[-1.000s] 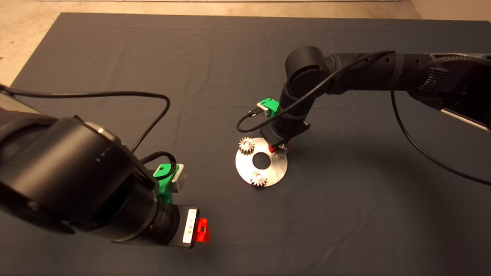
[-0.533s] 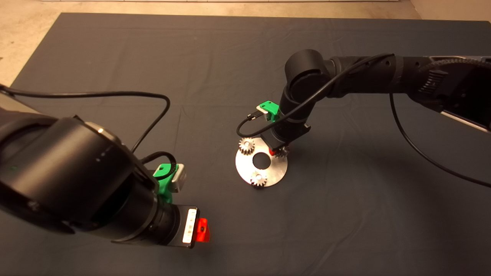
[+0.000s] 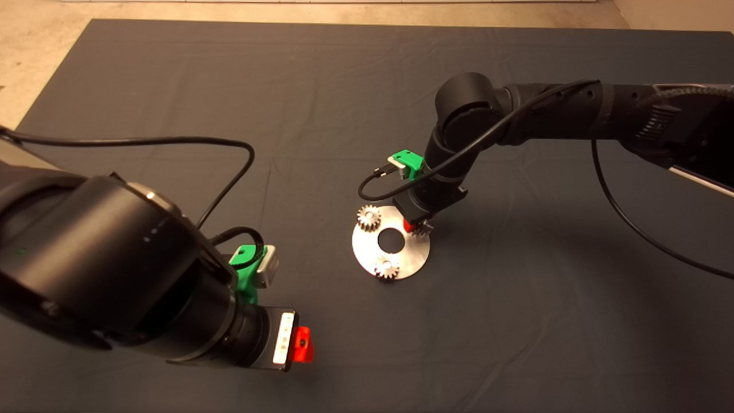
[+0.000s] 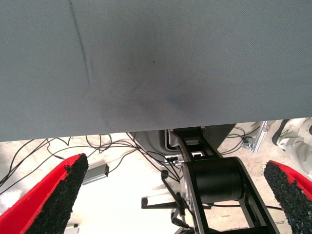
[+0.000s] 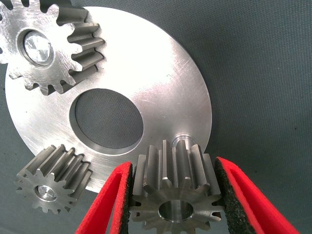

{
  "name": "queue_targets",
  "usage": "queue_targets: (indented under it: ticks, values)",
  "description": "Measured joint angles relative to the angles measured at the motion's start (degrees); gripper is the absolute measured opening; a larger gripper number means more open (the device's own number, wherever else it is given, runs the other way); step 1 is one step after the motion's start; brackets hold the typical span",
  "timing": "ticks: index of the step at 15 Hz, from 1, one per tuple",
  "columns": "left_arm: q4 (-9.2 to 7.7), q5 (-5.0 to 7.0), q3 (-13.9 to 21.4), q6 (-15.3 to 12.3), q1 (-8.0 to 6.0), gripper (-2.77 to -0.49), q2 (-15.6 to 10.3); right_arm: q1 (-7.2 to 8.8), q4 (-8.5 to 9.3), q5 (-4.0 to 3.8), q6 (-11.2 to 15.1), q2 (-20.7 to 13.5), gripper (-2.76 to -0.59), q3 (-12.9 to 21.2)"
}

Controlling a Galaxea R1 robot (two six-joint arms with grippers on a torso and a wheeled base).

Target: Install three planetary gears onto the carrier pins

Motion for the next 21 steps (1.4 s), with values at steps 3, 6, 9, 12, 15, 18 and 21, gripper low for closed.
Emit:
queue_targets:
  ticks: [3, 6, 9, 12, 15, 18, 21]
  values:
    - [0.00, 0.00, 0.00, 0.00, 0.00, -0.64, 0.00, -0.02, 0.02, 0.18, -0.02, -0.11, -2.29, 0.00]
    - [0.00, 0.00, 0.00, 0.00, 0.00, -0.64, 0.00, 0.00, 0.02, 0.20, -0.05, -0.11, -2.29, 0.00]
    - [0.00, -0.02, 0.00, 0.00, 0.00, -0.64, 0.35, 0.00, 0.05, 0.29, -0.22, -0.19, -2.29, -0.06]
    - [0.00, 0.00, 0.00, 0.00, 0.00, -0.64, 0.63, 0.00, 0.05, 0.37, -0.71, -0.24, -2.29, -0.20]
    - [0.00, 0.00, 0.00, 0.00, 0.00, -0.64, 0.66, 0.02, 0.24, 0.43, -1.34, -0.20, -2.29, -0.83]
    - [0.00, -0.02, 0.00, 0.00, 0.00, -0.64, 0.99, 0.05, 0.38, 0.57, -2.01, -0.17, -2.29, -1.24]
    - [0.00, 0.00, 0.00, 0.00, 0.00, -0.64, 1.00, 0.07, 0.52, 0.57, -2.72, -0.05, -2.29, -1.79]
